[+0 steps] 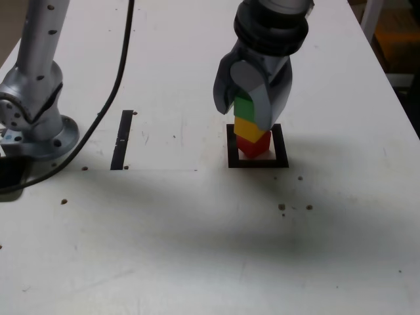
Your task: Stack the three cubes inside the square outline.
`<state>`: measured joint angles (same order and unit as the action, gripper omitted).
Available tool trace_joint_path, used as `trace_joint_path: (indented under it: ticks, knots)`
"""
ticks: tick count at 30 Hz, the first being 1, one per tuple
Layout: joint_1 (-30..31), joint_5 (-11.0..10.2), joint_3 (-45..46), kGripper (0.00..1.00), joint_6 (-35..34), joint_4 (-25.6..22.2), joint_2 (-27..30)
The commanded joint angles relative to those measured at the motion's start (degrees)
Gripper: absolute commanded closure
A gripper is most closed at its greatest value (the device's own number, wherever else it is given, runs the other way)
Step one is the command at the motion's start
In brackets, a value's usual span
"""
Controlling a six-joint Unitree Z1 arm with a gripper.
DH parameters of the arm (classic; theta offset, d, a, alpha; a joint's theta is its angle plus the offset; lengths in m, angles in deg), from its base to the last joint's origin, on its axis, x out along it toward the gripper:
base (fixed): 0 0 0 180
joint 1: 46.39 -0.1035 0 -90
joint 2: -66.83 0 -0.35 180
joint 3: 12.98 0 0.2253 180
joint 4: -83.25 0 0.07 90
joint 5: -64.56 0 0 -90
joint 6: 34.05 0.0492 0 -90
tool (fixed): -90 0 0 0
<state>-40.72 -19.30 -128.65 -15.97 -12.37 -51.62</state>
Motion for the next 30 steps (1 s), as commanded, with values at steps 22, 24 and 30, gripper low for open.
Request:
trace_joint_path:
  ticks: [22, 24, 30]
  knots:
    - [-0.1, -4.9, -1.9, 0.22, -1.7, -5.4, 9.5]
    - [-0.3, -6.1, -2.0, 0.22, -2.5, -6.9, 11.7]
    - [-2.9, -7.5, 4.0, 0.22, -6.7, -10.5, 19.5]
